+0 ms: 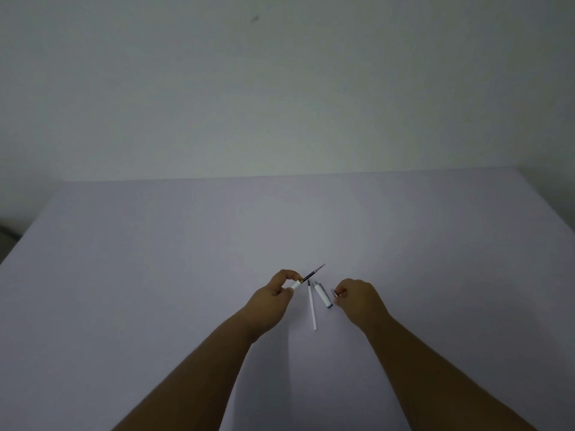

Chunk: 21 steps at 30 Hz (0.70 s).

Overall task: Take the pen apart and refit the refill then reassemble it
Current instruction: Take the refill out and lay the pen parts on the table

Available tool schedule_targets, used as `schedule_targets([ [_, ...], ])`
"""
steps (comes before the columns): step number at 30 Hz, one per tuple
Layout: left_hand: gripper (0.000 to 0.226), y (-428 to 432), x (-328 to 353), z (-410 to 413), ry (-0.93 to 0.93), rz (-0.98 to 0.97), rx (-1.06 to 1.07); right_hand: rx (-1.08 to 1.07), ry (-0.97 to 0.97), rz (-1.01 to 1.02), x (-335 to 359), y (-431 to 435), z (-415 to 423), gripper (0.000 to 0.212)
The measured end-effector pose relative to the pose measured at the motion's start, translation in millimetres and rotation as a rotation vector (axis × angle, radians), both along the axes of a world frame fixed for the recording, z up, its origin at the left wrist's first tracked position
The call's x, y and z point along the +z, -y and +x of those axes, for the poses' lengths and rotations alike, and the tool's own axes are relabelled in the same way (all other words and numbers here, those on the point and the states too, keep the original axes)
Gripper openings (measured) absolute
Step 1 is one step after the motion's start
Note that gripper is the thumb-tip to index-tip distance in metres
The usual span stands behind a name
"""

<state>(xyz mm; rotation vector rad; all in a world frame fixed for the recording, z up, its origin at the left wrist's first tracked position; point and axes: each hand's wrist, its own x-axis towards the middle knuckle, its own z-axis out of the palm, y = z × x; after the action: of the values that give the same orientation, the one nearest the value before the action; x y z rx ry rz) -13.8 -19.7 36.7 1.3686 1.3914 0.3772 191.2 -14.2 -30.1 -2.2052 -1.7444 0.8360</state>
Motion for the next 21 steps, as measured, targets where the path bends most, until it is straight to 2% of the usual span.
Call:
schedule_targets([
  [16,0.032,-1,-5,3,-0.017,-0.013,-0.011,-0.138,-0.179,0.069,8,4,1,0.02],
  [17,0.033,-2,-5,4,-0.017,-0.01,-0.013,-0.195,-0.279,0.092,14,3,0,0.019],
  [19,0.035,-3,-4,6,-0.016,-0.006,-0.007,-0.31,-0.648,0.073,29,-2,-3,0.014],
  [21,0.035,-5,-4,10,-0.013,-0.003,0.001,-0.302,-0.974,-0.017,44,-5,-7,0.014],
])
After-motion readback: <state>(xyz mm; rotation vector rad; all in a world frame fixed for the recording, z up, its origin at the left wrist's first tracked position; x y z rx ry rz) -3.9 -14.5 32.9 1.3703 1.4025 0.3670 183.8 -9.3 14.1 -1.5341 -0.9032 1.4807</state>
